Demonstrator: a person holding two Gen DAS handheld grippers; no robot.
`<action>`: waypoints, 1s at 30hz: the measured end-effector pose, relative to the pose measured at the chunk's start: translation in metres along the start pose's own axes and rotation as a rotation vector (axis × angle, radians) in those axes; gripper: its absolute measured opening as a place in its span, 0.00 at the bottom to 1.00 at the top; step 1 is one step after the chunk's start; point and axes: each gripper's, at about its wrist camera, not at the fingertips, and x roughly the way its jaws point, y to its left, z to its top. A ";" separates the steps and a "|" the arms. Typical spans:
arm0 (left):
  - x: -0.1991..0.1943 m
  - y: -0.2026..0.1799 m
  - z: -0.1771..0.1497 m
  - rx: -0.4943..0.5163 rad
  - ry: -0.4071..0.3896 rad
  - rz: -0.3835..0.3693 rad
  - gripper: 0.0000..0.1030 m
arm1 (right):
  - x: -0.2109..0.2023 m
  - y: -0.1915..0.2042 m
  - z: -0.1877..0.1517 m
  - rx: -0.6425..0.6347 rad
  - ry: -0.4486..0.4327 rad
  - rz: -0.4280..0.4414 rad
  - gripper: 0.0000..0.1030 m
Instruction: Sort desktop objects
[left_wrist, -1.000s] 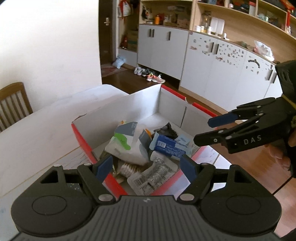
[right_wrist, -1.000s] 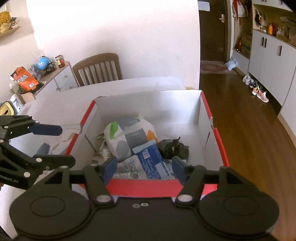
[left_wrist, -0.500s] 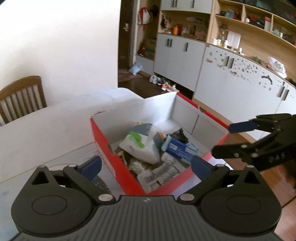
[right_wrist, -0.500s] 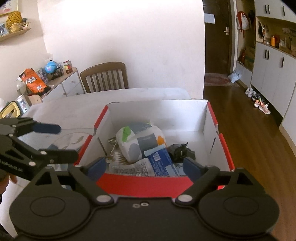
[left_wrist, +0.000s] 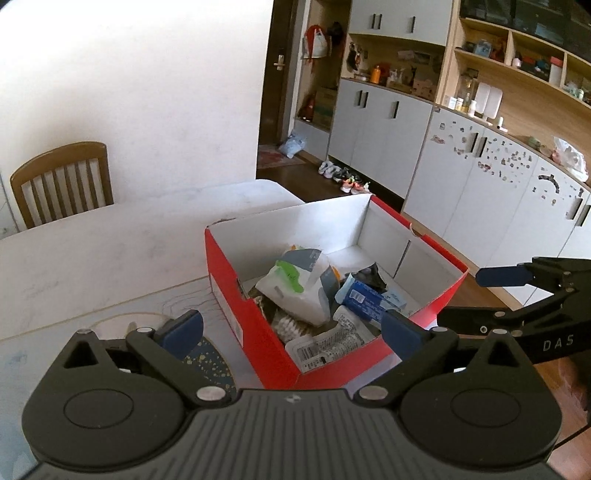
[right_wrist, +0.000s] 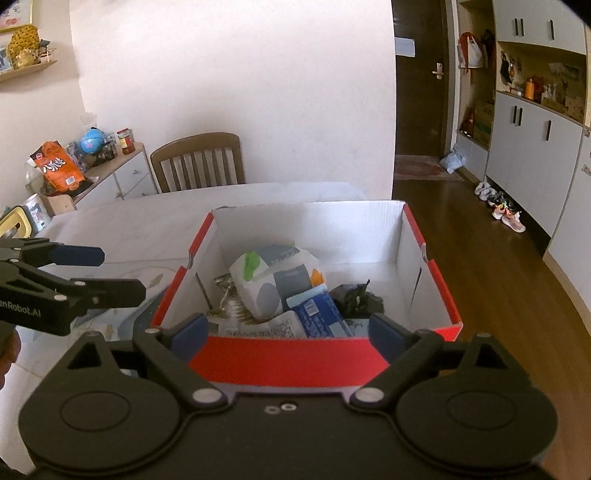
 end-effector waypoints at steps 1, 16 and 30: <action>-0.001 0.000 -0.001 -0.002 0.000 0.001 1.00 | -0.001 0.001 -0.001 0.004 0.003 0.000 0.91; -0.011 0.005 -0.013 -0.033 0.020 0.008 1.00 | -0.006 0.020 -0.010 -0.004 0.016 -0.006 0.91; -0.014 0.010 -0.021 -0.024 0.024 -0.013 1.00 | -0.011 0.033 -0.016 0.015 0.028 -0.033 0.91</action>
